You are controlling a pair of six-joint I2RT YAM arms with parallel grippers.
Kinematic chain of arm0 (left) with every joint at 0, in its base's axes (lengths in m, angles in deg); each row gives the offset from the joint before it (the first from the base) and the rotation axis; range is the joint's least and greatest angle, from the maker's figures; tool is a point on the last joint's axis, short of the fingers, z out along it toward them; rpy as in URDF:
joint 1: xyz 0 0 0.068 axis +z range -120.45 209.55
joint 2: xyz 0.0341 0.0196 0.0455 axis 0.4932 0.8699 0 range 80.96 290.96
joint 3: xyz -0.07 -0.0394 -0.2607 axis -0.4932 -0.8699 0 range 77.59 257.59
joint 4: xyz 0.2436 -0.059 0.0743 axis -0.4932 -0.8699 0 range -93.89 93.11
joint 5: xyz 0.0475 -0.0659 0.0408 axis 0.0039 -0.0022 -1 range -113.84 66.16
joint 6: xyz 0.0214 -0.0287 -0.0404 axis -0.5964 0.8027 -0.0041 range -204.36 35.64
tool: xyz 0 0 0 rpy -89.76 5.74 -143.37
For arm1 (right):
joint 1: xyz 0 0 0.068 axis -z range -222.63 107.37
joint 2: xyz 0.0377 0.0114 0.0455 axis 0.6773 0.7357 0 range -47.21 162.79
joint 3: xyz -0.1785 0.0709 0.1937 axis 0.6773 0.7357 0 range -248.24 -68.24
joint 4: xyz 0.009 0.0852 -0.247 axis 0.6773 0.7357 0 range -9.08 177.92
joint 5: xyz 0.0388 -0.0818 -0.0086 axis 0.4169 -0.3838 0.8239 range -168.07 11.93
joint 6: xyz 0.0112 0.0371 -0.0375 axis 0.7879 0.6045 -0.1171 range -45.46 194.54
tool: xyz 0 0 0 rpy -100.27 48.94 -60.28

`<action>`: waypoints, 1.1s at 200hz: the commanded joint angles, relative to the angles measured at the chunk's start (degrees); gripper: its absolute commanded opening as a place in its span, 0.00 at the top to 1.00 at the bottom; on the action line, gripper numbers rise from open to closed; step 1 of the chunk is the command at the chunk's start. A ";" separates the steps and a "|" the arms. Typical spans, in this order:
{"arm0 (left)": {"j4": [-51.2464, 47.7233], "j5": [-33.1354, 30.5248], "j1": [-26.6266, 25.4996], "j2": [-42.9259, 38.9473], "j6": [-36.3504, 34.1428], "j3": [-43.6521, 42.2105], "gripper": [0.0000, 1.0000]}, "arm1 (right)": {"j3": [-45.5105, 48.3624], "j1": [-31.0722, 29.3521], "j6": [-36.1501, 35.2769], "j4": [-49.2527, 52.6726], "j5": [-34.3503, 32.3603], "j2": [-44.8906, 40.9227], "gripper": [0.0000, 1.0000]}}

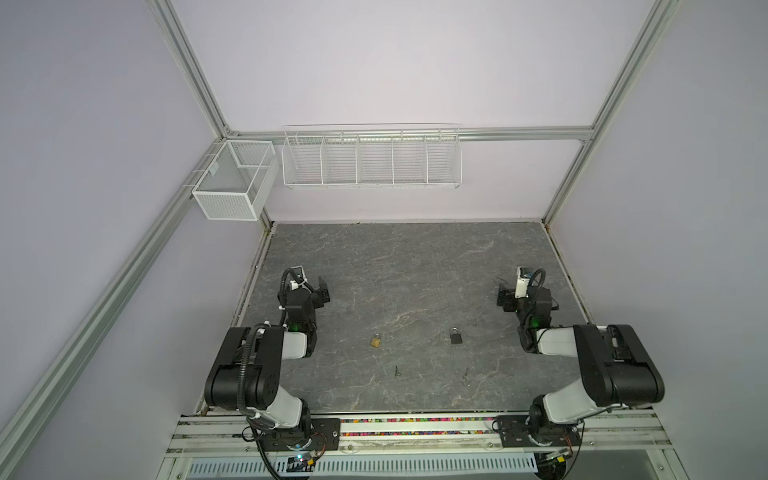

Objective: Unlock with the key

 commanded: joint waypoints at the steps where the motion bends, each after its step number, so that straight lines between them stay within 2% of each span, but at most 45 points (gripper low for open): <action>1: 0.07 0.62 0.25 0.03 -0.88 0.72 0.01 | -0.02 0.10 -1.18 -1.52 0.64 -0.58 0.11; 220: 2.55 0.11 0.16 -1.61 -0.78 -1.28 0.01 | 0.47 0.10 -1.16 -2.00 0.61 -0.85 0.12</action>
